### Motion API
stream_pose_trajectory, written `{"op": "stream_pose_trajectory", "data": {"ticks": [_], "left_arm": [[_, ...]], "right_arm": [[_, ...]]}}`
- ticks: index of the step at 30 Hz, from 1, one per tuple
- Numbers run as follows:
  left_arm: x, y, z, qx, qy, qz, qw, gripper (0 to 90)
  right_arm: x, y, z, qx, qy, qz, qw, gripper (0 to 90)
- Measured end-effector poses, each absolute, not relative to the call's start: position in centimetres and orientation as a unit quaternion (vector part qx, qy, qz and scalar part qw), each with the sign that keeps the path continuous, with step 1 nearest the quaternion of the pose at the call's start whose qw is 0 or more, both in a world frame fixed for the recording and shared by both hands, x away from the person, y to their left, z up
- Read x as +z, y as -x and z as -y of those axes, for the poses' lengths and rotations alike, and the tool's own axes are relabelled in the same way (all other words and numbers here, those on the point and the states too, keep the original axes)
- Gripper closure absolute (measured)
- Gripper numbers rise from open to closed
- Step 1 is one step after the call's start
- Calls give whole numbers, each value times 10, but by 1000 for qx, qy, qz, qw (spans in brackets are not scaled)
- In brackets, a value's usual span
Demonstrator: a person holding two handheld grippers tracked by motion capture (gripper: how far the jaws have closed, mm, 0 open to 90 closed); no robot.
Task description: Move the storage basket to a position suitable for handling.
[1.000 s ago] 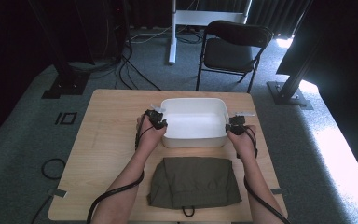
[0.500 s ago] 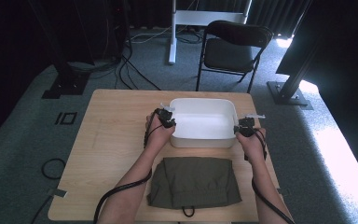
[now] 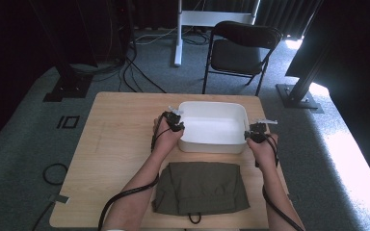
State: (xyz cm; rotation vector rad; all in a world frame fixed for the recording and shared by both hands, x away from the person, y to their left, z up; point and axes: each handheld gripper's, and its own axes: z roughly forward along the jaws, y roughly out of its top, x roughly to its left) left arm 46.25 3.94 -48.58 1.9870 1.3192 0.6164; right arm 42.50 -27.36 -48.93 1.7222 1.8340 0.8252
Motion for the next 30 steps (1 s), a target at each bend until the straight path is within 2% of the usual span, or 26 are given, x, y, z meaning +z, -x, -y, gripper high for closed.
{"op": "stream_pose_trajectory", "data": {"ticks": [8, 16, 21, 24, 25, 27, 30], "left_arm": [[-486, -463, -41, 229, -760, -506, 339, 747], [-485, -464, -44, 216, -760, -501, 352, 712], [-479, -465, -44, 216, -761, -494, 360, 612], [-477, -467, -44, 198, -762, -486, 380, 483], [-477, -467, -45, 207, -764, -476, 383, 435], [-474, -468, -45, 225, -765, -465, 386, 378], [-468, -467, -46, 220, -758, -465, 401, 309]], "right_arm": [[-490, -425, 273, 302, -629, -672, 247, 837], [-487, -425, 277, 310, -625, -674, 245, 775], [-482, -425, 279, 319, -623, -670, 249, 711], [-477, -426, 280, 333, -617, -667, 251, 618], [-476, -427, 281, 338, -614, -668, 250, 591], [-473, -427, 280, 347, -605, -672, 251, 527], [-469, -428, 280, 366, -592, -672, 251, 449]]}}
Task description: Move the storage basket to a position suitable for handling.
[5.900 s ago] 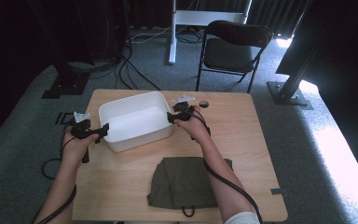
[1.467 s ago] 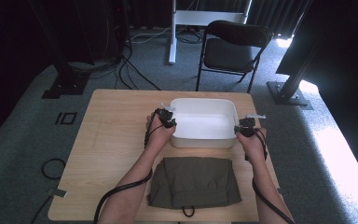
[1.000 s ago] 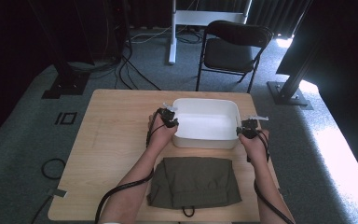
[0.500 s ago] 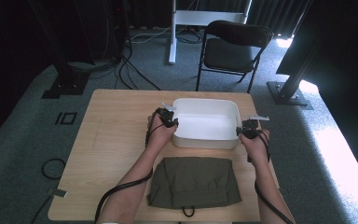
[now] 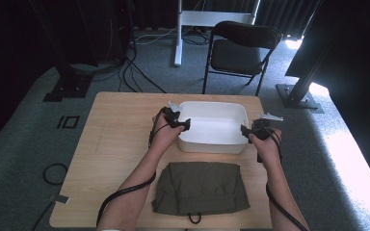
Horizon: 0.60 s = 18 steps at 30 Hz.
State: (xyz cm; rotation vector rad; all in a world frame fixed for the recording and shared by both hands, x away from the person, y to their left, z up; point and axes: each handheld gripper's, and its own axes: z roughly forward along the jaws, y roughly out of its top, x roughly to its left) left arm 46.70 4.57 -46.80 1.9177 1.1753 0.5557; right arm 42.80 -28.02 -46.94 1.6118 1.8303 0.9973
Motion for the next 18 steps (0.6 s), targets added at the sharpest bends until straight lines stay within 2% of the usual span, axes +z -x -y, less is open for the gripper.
{"op": "stream_pose_trajectory", "data": {"ticks": [3, 5, 7, 9, 18], "left_arm": [[-463, -464, -46, 220, -765, -455, 400, 265], [-460, -462, -46, 219, -770, -446, 400, 210], [-458, -459, -46, 221, -775, -438, 398, 205], [-456, -456, -46, 215, -780, -430, 400, 200], [-451, -444, -54, 196, -784, -431, 401, 200]], "right_arm": [[-468, -429, 279, 384, -576, -675, 256, 290], [-468, -429, 278, 389, -567, -679, 257, 249], [-468, -428, 276, 399, -566, -675, 254, 212], [-467, -426, 275, 394, -548, -692, 258, 129], [-463, -420, 274, 404, -543, -688, 260, 135]]}}
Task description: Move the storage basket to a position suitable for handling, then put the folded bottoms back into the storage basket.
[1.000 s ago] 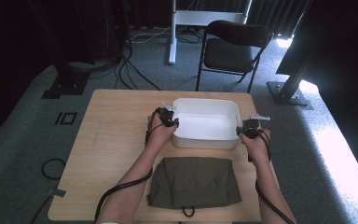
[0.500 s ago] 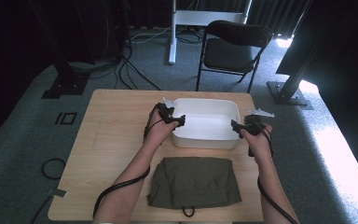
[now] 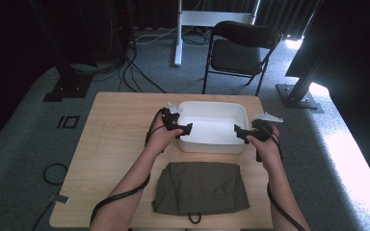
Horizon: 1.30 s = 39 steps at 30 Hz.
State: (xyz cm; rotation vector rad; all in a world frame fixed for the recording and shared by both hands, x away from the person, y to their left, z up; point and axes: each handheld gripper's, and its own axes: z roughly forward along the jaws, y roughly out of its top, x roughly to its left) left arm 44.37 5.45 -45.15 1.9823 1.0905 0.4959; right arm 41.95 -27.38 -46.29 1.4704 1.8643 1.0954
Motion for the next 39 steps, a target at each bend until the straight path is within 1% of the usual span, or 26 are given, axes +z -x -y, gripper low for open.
{"op": "stream_pose_trajectory", "data": {"ticks": [7, 17, 32, 39], "left_arm": [[-454, -437, -61, 186, -783, -433, 405, 200], [-446, -425, -67, 177, -784, -421, 420, 200], [-445, -396, -73, 174, -790, -403, 428, 200], [-443, -381, -75, 174, -788, -395, 438, 200]], "right_arm": [[-458, -414, 270, 406, -533, -695, 261, 141], [-455, -404, 265, 410, -521, -701, 263, 138], [-456, -381, 263, 422, -515, -699, 260, 134], [-454, -369, 262, 431, -507, -697, 269, 132]]}}
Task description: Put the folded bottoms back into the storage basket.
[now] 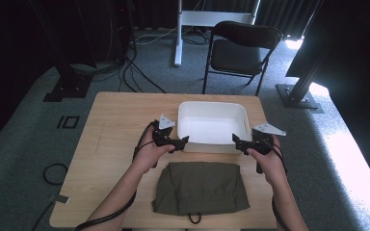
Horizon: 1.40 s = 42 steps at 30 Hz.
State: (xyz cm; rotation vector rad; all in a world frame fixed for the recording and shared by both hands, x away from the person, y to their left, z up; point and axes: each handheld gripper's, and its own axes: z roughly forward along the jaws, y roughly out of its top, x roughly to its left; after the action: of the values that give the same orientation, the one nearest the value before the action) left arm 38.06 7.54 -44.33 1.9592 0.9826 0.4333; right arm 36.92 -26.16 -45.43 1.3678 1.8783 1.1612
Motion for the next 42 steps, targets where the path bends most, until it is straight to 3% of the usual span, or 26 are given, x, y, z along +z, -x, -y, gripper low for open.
{"op": "stream_pose_trajectory", "data": {"ticks": [42], "left_arm": [[-495, -302, -93, 127, -810, -381, 427, 200]], "right_arm": [[-504, -295, 246, 430, -487, -720, 245, 132]]}}
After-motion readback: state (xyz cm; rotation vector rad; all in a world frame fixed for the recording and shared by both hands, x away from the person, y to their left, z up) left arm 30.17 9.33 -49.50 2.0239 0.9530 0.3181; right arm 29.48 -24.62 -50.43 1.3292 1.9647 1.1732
